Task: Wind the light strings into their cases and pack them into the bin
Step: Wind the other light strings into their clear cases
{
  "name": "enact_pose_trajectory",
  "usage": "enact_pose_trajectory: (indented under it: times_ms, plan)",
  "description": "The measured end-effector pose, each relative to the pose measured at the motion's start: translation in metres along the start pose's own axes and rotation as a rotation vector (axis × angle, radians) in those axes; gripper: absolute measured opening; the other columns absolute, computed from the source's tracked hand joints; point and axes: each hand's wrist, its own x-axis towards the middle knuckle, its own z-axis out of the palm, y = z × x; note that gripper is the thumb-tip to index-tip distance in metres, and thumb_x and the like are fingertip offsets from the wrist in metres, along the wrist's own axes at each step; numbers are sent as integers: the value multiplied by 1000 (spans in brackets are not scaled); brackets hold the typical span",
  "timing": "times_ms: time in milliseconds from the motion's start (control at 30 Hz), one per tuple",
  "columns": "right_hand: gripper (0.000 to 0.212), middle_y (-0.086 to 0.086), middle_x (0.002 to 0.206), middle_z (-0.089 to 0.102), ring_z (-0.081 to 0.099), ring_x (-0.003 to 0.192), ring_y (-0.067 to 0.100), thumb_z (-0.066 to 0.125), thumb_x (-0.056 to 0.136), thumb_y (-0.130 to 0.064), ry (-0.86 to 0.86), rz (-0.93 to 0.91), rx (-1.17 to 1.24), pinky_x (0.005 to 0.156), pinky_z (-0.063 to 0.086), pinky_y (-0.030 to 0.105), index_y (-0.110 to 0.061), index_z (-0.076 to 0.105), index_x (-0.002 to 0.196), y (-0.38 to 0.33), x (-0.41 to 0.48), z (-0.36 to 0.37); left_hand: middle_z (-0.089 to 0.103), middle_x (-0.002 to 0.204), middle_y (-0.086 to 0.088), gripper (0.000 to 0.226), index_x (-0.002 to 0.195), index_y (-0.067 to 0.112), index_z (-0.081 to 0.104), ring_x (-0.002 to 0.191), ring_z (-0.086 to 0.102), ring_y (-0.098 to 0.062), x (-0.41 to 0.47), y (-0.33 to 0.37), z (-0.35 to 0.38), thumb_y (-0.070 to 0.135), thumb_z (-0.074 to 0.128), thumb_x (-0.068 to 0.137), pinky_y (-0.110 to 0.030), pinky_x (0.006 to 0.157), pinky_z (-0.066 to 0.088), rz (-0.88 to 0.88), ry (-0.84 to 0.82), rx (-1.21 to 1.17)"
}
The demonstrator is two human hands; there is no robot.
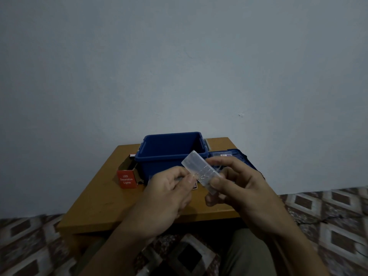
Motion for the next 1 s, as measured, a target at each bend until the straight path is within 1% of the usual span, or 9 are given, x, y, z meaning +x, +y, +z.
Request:
enact_pose_trajectory:
  times_ms: [167, 267, 400, 533, 667, 767, 867, 1000]
  plan:
    - [24, 12, 77, 57, 67, 66, 33, 69, 84, -10, 8, 28, 21, 69, 58, 38, -16, 71, 106, 0, 0, -2, 38, 53, -1, 29, 115, 5, 64, 42, 26, -10, 0, -3, -1, 27, 55, 98, -22, 41, 24, -83, -77, -177]
    - [24, 12, 77, 57, 67, 65, 33, 70, 82, -11, 14, 28, 14, 69, 58, 38, -15, 70, 105, 0, 0, -2, 34, 54, -2, 33, 119, 5, 62, 40, 24, -9, 0, -4, 0, 27, 57, 95, -22, 40, 21, -112, -115, -272]
    - [20, 11, 75, 57, 67, 64, 32, 70, 82, -11, 23, 20, -3, 67, 58, 39, -16, 70, 101, 0, 0, -3, 33, 53, -1, 35, 122, 3, 61, 39, 23, -8, 2, -6, 0, 25, 56, 96, -21, 39, 19, -131, -140, -326]
    - [18, 10, 74, 58, 67, 64, 33, 69, 85, -9, 33, 12, -14, 68, 58, 39, -14, 69, 101, 1, 0, -2, 32, 54, -1, 33, 123, 8, 64, 40, 23, -8, 1, -7, 1, 26, 55, 97, -19, 38, 22, -129, -145, -314]
    - [22, 7, 69, 57, 67, 63, 31, 66, 90, -2, 86, -18, -24, 69, 57, 39, -13, 68, 109, 4, 1, 0, 32, 54, -1, 29, 121, 11, 65, 42, 21, -9, 3, -6, -1, 26, 54, 98, -23, 42, 16, -119, -139, -285]
    - [26, 6, 66, 59, 67, 63, 31, 68, 86, -8, 116, -18, -15, 71, 57, 41, -12, 67, 112, 6, 2, 0, 33, 55, -2, 26, 120, 16, 66, 42, 22, -9, 3, -5, -2, 25, 53, 99, -21, 41, 19, -123, -155, -279]
    - [26, 8, 67, 59, 65, 64, 33, 71, 83, -13, 142, -22, 0, 71, 56, 44, -12, 70, 108, 7, 2, 0, 36, 57, -3, 24, 119, 19, 66, 42, 23, -8, 2, -4, -3, 26, 53, 100, -18, 39, 22, -125, -185, -271]
    - [23, 11, 69, 58, 63, 64, 31, 77, 82, -17, 160, -26, 14, 68, 56, 39, -14, 73, 104, 7, 4, -1, 43, 64, -4, 23, 118, 27, 66, 45, 26, -8, 3, -5, -6, 29, 54, 99, -19, 42, 24, -134, -194, -206]
